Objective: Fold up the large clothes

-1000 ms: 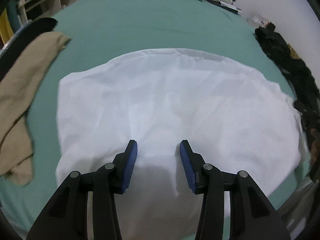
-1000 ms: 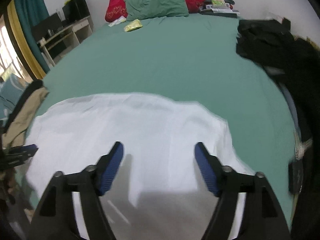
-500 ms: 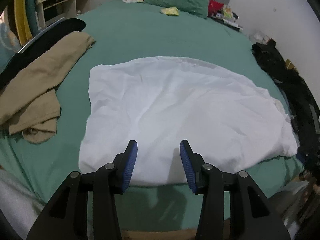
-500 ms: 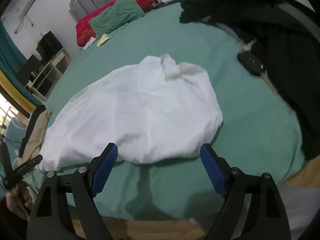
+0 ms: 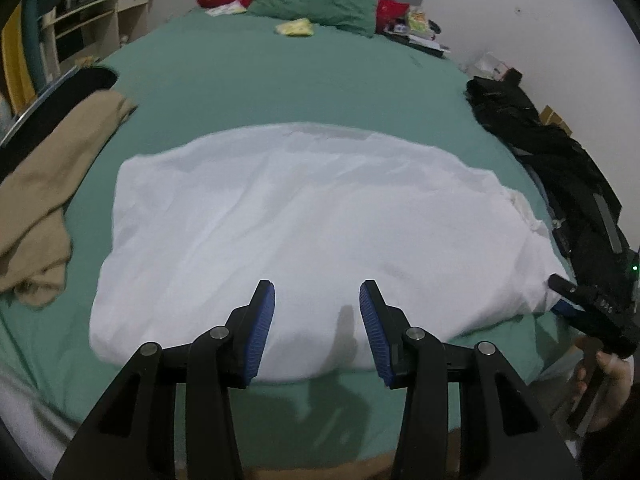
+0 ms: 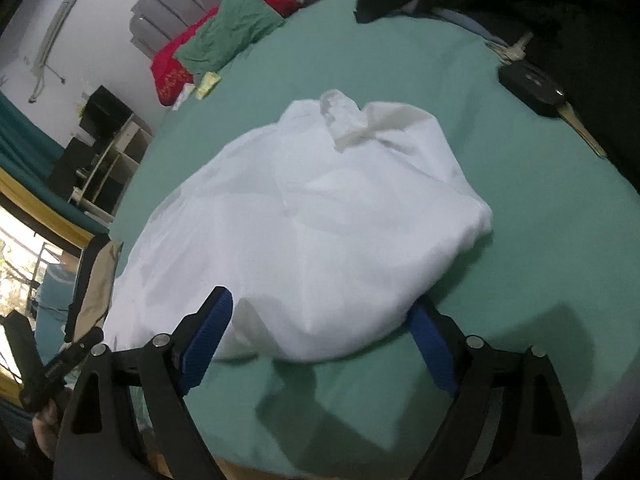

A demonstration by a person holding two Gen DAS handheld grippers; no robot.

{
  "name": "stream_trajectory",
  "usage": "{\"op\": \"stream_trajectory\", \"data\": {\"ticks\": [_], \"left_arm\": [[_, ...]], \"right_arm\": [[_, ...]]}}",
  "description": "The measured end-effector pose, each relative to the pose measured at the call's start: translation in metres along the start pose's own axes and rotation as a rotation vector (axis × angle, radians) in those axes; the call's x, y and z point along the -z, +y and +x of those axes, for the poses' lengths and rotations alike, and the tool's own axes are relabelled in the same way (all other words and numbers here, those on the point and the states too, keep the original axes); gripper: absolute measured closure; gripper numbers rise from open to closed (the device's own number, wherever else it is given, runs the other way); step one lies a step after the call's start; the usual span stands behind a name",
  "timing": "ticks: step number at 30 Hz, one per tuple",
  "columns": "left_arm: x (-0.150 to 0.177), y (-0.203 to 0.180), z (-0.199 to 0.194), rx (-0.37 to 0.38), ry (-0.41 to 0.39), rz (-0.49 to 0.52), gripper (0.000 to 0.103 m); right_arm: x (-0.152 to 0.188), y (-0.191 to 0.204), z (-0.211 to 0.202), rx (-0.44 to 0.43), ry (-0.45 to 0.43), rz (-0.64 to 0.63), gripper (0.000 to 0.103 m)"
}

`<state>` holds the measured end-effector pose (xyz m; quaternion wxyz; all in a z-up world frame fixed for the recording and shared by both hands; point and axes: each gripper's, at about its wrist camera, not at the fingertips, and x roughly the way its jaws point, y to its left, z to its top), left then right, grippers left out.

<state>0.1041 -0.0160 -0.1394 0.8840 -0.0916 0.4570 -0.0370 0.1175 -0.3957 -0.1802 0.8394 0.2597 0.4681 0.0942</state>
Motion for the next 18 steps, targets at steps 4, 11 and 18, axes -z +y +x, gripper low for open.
{"op": "stream_trajectory", "data": {"ticks": [4, 11, 18], "left_arm": [[-0.016, -0.015, 0.016, 0.021, -0.004, 0.016, 0.056], [-0.037, -0.047, 0.055, 0.09, 0.016, 0.022, 0.056], [-0.042, -0.076, 0.101, 0.127, 0.105, 0.053, 0.056]], "right_arm": [[-0.012, 0.004, 0.012, -0.03, -0.046, 0.022, 0.004], [-0.032, 0.007, 0.034, -0.086, -0.144, 0.065, 0.0], [-0.048, 0.02, 0.058, -0.24, -0.115, 0.065, 0.006]]}}
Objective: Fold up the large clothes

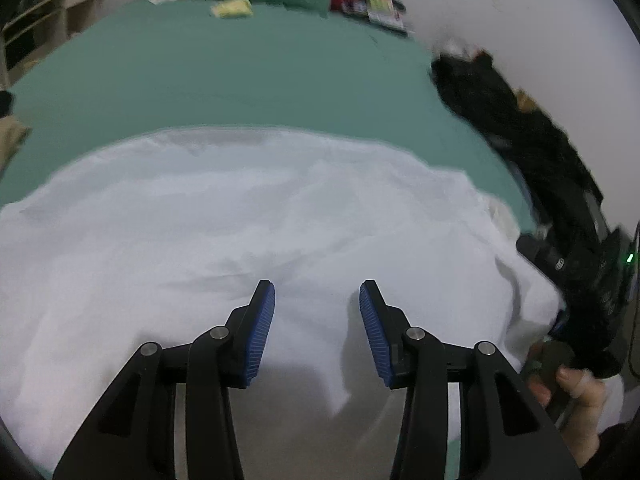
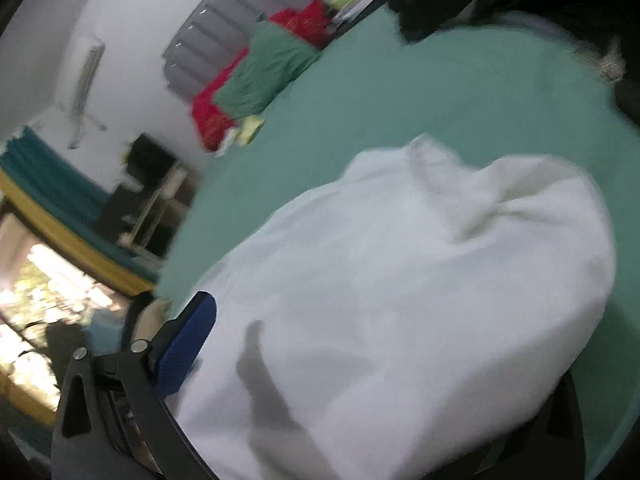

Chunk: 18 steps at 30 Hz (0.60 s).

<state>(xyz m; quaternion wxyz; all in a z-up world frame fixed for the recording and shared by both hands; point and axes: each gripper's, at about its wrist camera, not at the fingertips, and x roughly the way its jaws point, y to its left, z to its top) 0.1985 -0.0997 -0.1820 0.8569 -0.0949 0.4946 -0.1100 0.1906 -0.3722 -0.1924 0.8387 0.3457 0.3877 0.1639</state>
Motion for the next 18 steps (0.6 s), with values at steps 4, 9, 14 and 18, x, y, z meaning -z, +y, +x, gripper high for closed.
{"op": "stream_trajectory", "data": {"ticks": [4, 9, 14, 18], "left_arm": [[0.004, -0.01, 0.015, -0.059, 0.006, 0.05, 0.056], [0.006, -0.011, 0.017, -0.064, 0.004, 0.059, 0.056], [0.0, -0.005, 0.014, -0.019, 0.023, 0.042, 0.056], [-0.012, 0.024, -0.016, 0.074, -0.005, 0.003, 0.056]], "right_arm": [[0.004, 0.007, 0.017, -0.034, 0.075, -0.03, 0.066], [0.004, 0.023, 0.015, -0.009, 0.066, -0.087, 0.087], [-0.003, 0.059, 0.007, 0.008, 0.034, -0.162, 0.089], [-0.003, 0.102, 0.002, 0.062, 0.013, -0.302, 0.089]]}}
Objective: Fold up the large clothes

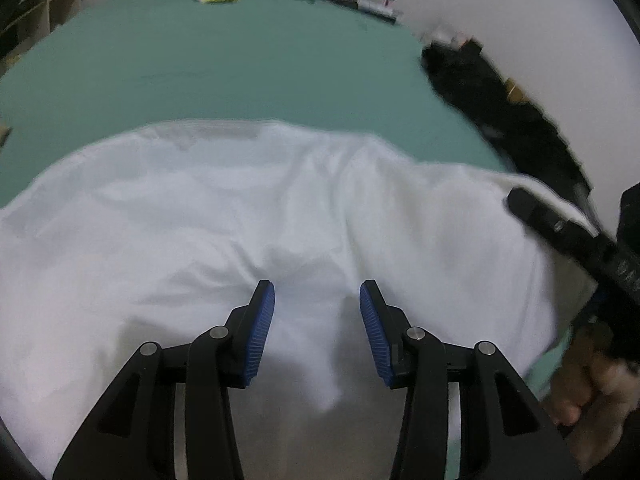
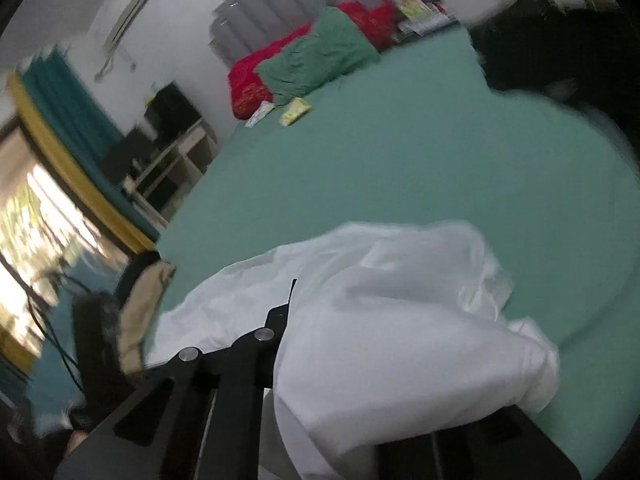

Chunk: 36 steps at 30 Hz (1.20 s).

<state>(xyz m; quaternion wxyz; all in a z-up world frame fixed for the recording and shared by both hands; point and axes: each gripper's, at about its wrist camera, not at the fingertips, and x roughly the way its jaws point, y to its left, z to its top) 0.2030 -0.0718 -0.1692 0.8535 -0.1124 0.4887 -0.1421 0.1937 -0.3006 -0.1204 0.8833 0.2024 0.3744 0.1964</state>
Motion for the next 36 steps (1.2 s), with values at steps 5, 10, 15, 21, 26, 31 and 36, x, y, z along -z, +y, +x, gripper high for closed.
{"op": "stream_trajectory", "data": {"ticks": [5, 10, 15, 21, 26, 31, 36], "left_arm": [[-0.008, 0.038, -0.061, -0.014, -0.08, 0.037, 0.056], [-0.003, 0.098, -0.112, -0.093, -0.128, 0.066, 0.056], [0.013, 0.165, -0.136, -0.133, -0.142, -0.013, 0.056], [0.029, 0.224, -0.151, -0.086, -0.137, -0.172, 0.056], [0.031, 0.253, -0.161, -0.038, -0.164, -0.274, 0.056], [0.028, 0.272, -0.175, -0.041, -0.223, -0.333, 0.056], [0.024, 0.263, -0.166, -0.033, -0.206, -0.318, 0.056]], "right_arm": [[-0.012, 0.05, 0.008, 0.068, 0.014, -0.122, 0.089], [-0.016, 0.106, 0.024, 0.105, 0.049, -0.23, 0.089], [-0.004, 0.159, 0.057, 0.091, 0.12, -0.338, 0.089], [0.033, 0.213, 0.11, 0.023, 0.253, -0.404, 0.089], [0.073, 0.245, 0.15, -0.043, 0.428, -0.451, 0.086], [0.115, 0.286, 0.165, -0.185, 0.602, -0.642, 0.044], [0.136, 0.3, 0.143, -0.228, 0.594, -0.774, 0.024]]}}
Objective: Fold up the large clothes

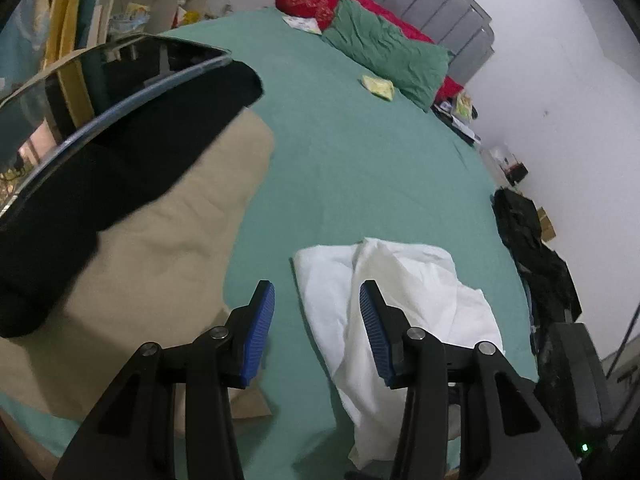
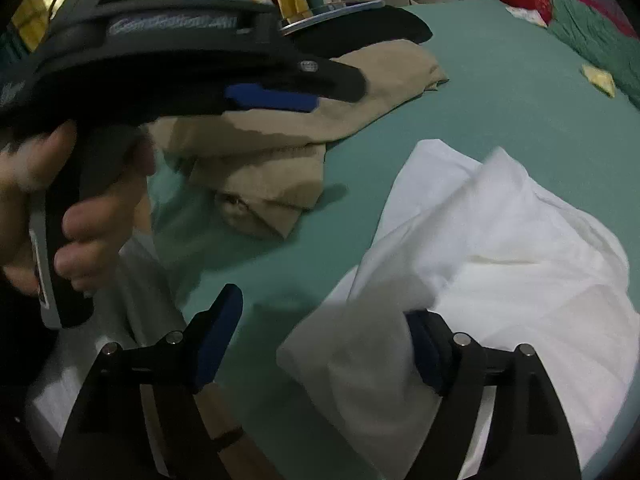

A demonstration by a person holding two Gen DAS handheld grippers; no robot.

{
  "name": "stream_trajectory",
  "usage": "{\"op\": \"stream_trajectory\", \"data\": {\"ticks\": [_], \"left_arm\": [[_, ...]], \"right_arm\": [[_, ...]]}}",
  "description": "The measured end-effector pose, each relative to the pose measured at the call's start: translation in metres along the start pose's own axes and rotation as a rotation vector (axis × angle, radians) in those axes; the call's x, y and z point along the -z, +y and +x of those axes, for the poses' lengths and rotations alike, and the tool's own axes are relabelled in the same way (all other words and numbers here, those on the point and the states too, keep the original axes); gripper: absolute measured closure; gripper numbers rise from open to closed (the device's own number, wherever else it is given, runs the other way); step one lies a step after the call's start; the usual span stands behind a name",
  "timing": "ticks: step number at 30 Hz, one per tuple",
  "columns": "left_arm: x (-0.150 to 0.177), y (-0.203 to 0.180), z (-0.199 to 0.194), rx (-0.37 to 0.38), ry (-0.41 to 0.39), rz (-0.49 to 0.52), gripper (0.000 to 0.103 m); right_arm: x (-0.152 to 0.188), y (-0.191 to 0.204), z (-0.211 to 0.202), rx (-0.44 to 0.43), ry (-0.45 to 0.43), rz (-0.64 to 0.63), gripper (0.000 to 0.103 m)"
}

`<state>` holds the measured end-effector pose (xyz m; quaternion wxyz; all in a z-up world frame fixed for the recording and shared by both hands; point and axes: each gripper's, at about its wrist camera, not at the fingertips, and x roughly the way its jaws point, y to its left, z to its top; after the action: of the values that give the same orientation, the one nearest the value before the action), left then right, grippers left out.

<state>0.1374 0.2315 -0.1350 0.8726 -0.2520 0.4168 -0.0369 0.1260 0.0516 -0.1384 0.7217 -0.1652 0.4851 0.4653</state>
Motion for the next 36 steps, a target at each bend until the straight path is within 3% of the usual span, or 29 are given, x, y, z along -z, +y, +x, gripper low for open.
{"op": "stream_trajectory", "data": {"ticks": [6, 10, 13, 14, 17, 19, 21, 23, 25, 27, 29, 31, 33, 36], "left_arm": [[0.008, -0.032, 0.006, 0.07, 0.009, 0.097, 0.056], [0.018, -0.063, -0.002, 0.184, -0.029, 0.18, 0.049], [0.03, -0.082, 0.012, 0.245, 0.038, 0.235, 0.047], [0.035, -0.086, 0.023, 0.221, 0.084, 0.256, 0.047], [0.048, -0.08, 0.057, 0.043, 0.21, 0.278, 0.047], [0.052, -0.065, 0.07, -0.081, 0.233, 0.264, 0.047], [0.048, -0.049, 0.07, -0.182, 0.206, 0.237, 0.047], [0.043, -0.036, 0.068, -0.234, 0.175, 0.189, 0.047], [0.041, -0.026, 0.068, -0.237, 0.172, 0.141, 0.047], [0.04, -0.021, 0.065, -0.187, 0.164, 0.093, 0.047], [0.04, -0.02, 0.06, -0.149, 0.144, 0.063, 0.047], [0.041, -0.021, 0.051, -0.124, 0.113, 0.041, 0.047], [0.046, -0.024, 0.04, -0.101, 0.086, 0.042, 0.047], [0.058, -0.033, 0.027, -0.049, 0.061, 0.048, 0.046]], "right_arm": [[0.032, -0.021, -0.057, 0.026, -0.073, 0.05, 0.024], [0.063, -0.061, -0.11, 0.07, -0.177, 0.183, 0.024], [0.09, -0.105, -0.13, 0.16, -0.222, 0.316, 0.023], [0.099, -0.121, -0.13, 0.181, -0.222, 0.373, 0.023], [0.127, -0.165, -0.123, 0.212, -0.205, 0.526, 0.023], [0.141, -0.182, -0.112, 0.147, -0.215, 0.599, 0.023], [0.156, -0.19, -0.104, 0.049, -0.267, 0.662, 0.023], [0.164, -0.195, -0.097, -0.03, -0.319, 0.705, 0.023], [0.171, -0.2, -0.08, -0.137, -0.35, 0.768, 0.022], [0.161, -0.185, -0.065, -0.119, -0.387, 0.761, 0.023], [0.149, -0.17, -0.062, -0.125, -0.341, 0.712, 0.03], [0.145, -0.163, -0.06, -0.107, -0.315, 0.709, 0.058], [0.151, -0.161, -0.066, -0.101, -0.309, 0.717, 0.074], [0.15, -0.154, -0.077, -0.02, -0.303, 0.679, 0.08]]}}
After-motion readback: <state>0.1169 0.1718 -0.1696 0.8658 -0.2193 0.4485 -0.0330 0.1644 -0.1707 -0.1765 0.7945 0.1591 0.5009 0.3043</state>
